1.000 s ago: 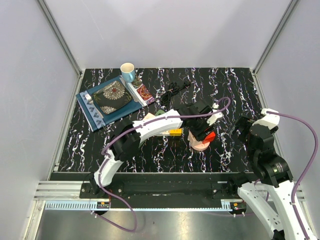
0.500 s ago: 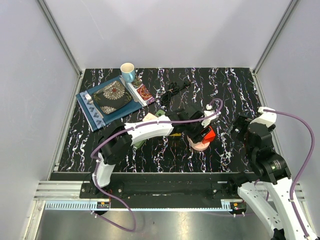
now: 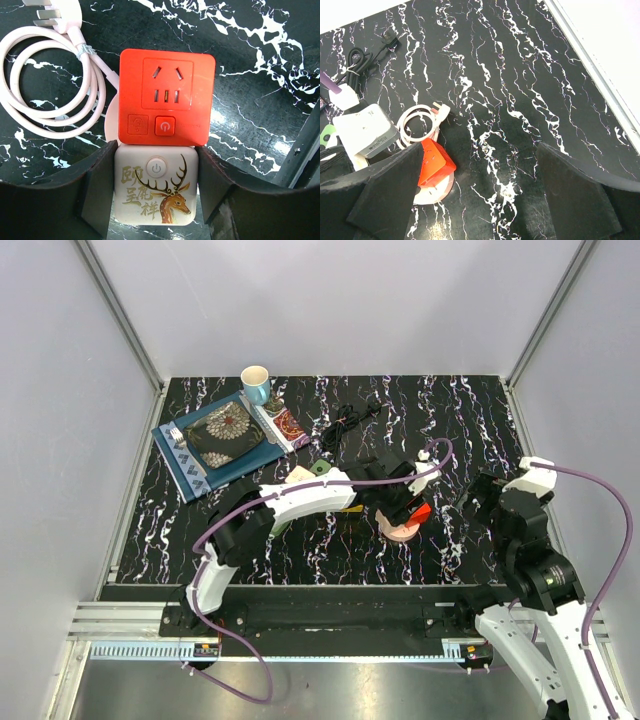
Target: Insert the plug
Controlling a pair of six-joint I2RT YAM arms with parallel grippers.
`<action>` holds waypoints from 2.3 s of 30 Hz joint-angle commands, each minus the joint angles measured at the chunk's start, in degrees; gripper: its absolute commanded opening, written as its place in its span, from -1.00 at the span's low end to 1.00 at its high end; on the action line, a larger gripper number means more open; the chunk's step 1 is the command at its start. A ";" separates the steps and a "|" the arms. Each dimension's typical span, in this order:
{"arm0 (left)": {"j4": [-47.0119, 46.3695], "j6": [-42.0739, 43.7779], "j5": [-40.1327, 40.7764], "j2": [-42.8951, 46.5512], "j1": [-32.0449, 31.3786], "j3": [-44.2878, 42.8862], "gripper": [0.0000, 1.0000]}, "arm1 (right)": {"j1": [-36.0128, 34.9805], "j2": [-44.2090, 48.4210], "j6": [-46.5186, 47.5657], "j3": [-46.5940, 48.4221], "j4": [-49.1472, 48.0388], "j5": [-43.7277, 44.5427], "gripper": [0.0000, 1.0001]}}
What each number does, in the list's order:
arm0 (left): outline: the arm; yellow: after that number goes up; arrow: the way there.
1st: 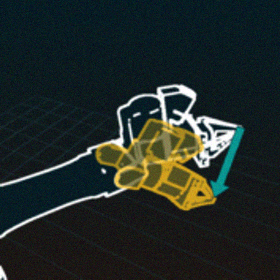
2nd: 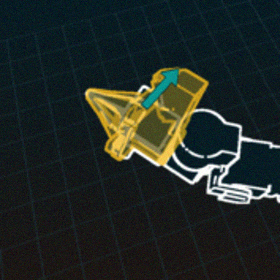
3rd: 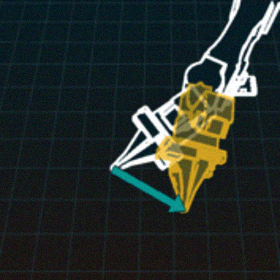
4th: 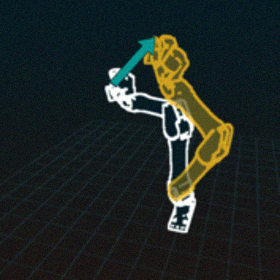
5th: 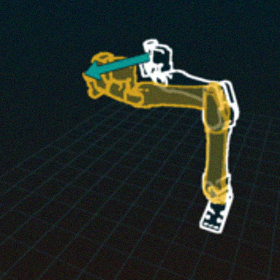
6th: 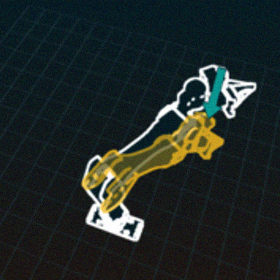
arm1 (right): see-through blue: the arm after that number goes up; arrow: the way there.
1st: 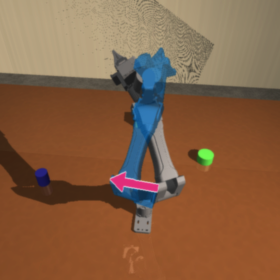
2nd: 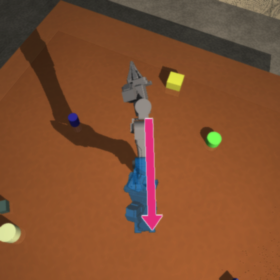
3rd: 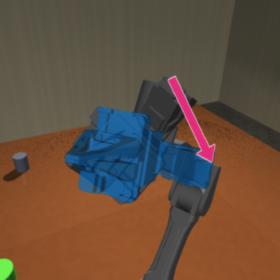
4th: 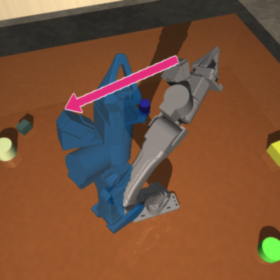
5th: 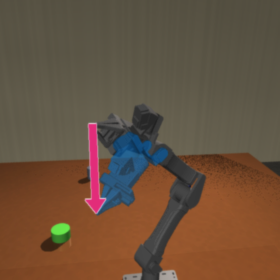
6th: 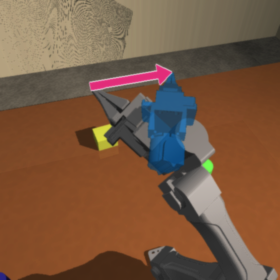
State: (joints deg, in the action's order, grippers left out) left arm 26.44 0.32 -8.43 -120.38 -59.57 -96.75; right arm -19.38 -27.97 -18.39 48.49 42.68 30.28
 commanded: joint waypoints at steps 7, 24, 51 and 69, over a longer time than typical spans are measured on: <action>8.37 -4.88 4.82 3.91 -0.11 -0.19 0.39 | 0.04 -1.13 1.25 2.31 -2.42 -4.09 0.99; 7.67 -1.03 3.68 7.35 -0.54 3.06 0.36 | 0.04 -0.34 1.43 1.26 -2.07 -6.20 0.99; 5.02 -1.99 4.12 2.17 -1.86 16.86 -0.74 | 0.13 -3.67 2.48 1.26 -3.83 -6.73 1.00; 5.65 -4.88 4.56 5.23 1.21 1.48 0.59 | 0.04 0.10 3.19 2.66 -3.30 -7.34 0.99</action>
State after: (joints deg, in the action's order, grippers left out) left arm 31.35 -2.63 -4.71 -116.53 -59.55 -93.25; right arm -19.38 -28.58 -16.23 48.64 41.39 22.96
